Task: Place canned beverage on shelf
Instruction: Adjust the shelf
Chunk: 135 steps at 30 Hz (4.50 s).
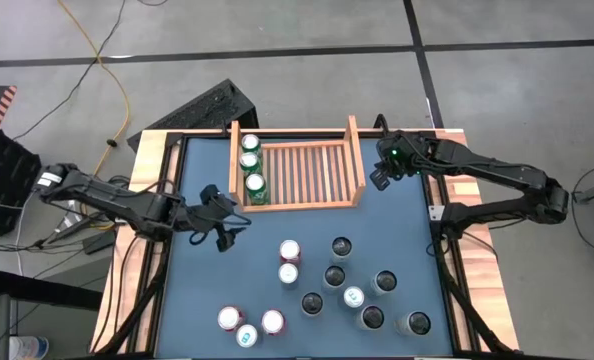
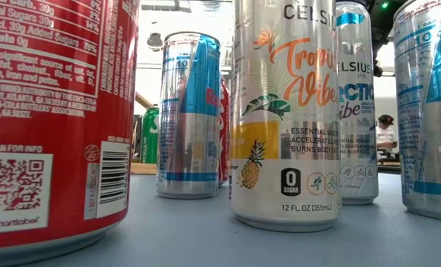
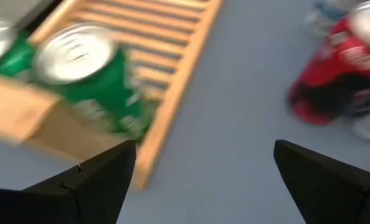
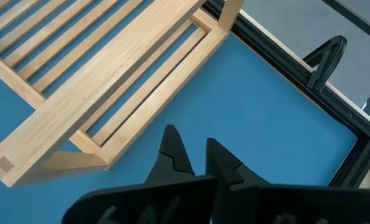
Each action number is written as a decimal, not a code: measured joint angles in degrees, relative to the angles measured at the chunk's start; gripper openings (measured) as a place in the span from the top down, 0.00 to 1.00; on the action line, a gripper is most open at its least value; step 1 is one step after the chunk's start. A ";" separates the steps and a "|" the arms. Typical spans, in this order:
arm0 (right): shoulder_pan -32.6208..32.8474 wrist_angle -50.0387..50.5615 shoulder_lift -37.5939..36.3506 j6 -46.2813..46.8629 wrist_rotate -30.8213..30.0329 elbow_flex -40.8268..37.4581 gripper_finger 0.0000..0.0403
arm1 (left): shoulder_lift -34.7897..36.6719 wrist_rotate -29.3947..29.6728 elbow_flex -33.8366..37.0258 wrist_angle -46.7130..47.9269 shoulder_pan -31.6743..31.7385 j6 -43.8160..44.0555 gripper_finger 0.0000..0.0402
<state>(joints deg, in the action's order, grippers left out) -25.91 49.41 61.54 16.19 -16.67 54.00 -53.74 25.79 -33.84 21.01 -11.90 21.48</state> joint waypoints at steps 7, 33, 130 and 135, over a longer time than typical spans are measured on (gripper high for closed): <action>0.00 0.17 0.00 -0.18 -0.02 0.00 1.00 | -0.01 -2.66 0.32 0.28 3.44 -5.88 0.08; 2.35 -3.40 -0.24 -1.40 3.55 0.04 1.00 | 0.16 -11.17 0.32 -4.90 17.28 -17.36 0.08; 17.40 -0.55 -0.72 -0.20 3.28 1.16 1.00 | -12.12 -40.97 -17.69 -11.71 31.89 -1.79 0.22; 17.40 -0.55 -0.72 -0.18 3.28 1.16 1.00 | -20.25 -41.43 -29.42 0.74 31.80 -12.34 0.42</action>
<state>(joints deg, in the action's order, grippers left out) -8.51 48.86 60.82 16.01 -13.39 55.16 -73.99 -15.64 -63.26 21.75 19.90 9.15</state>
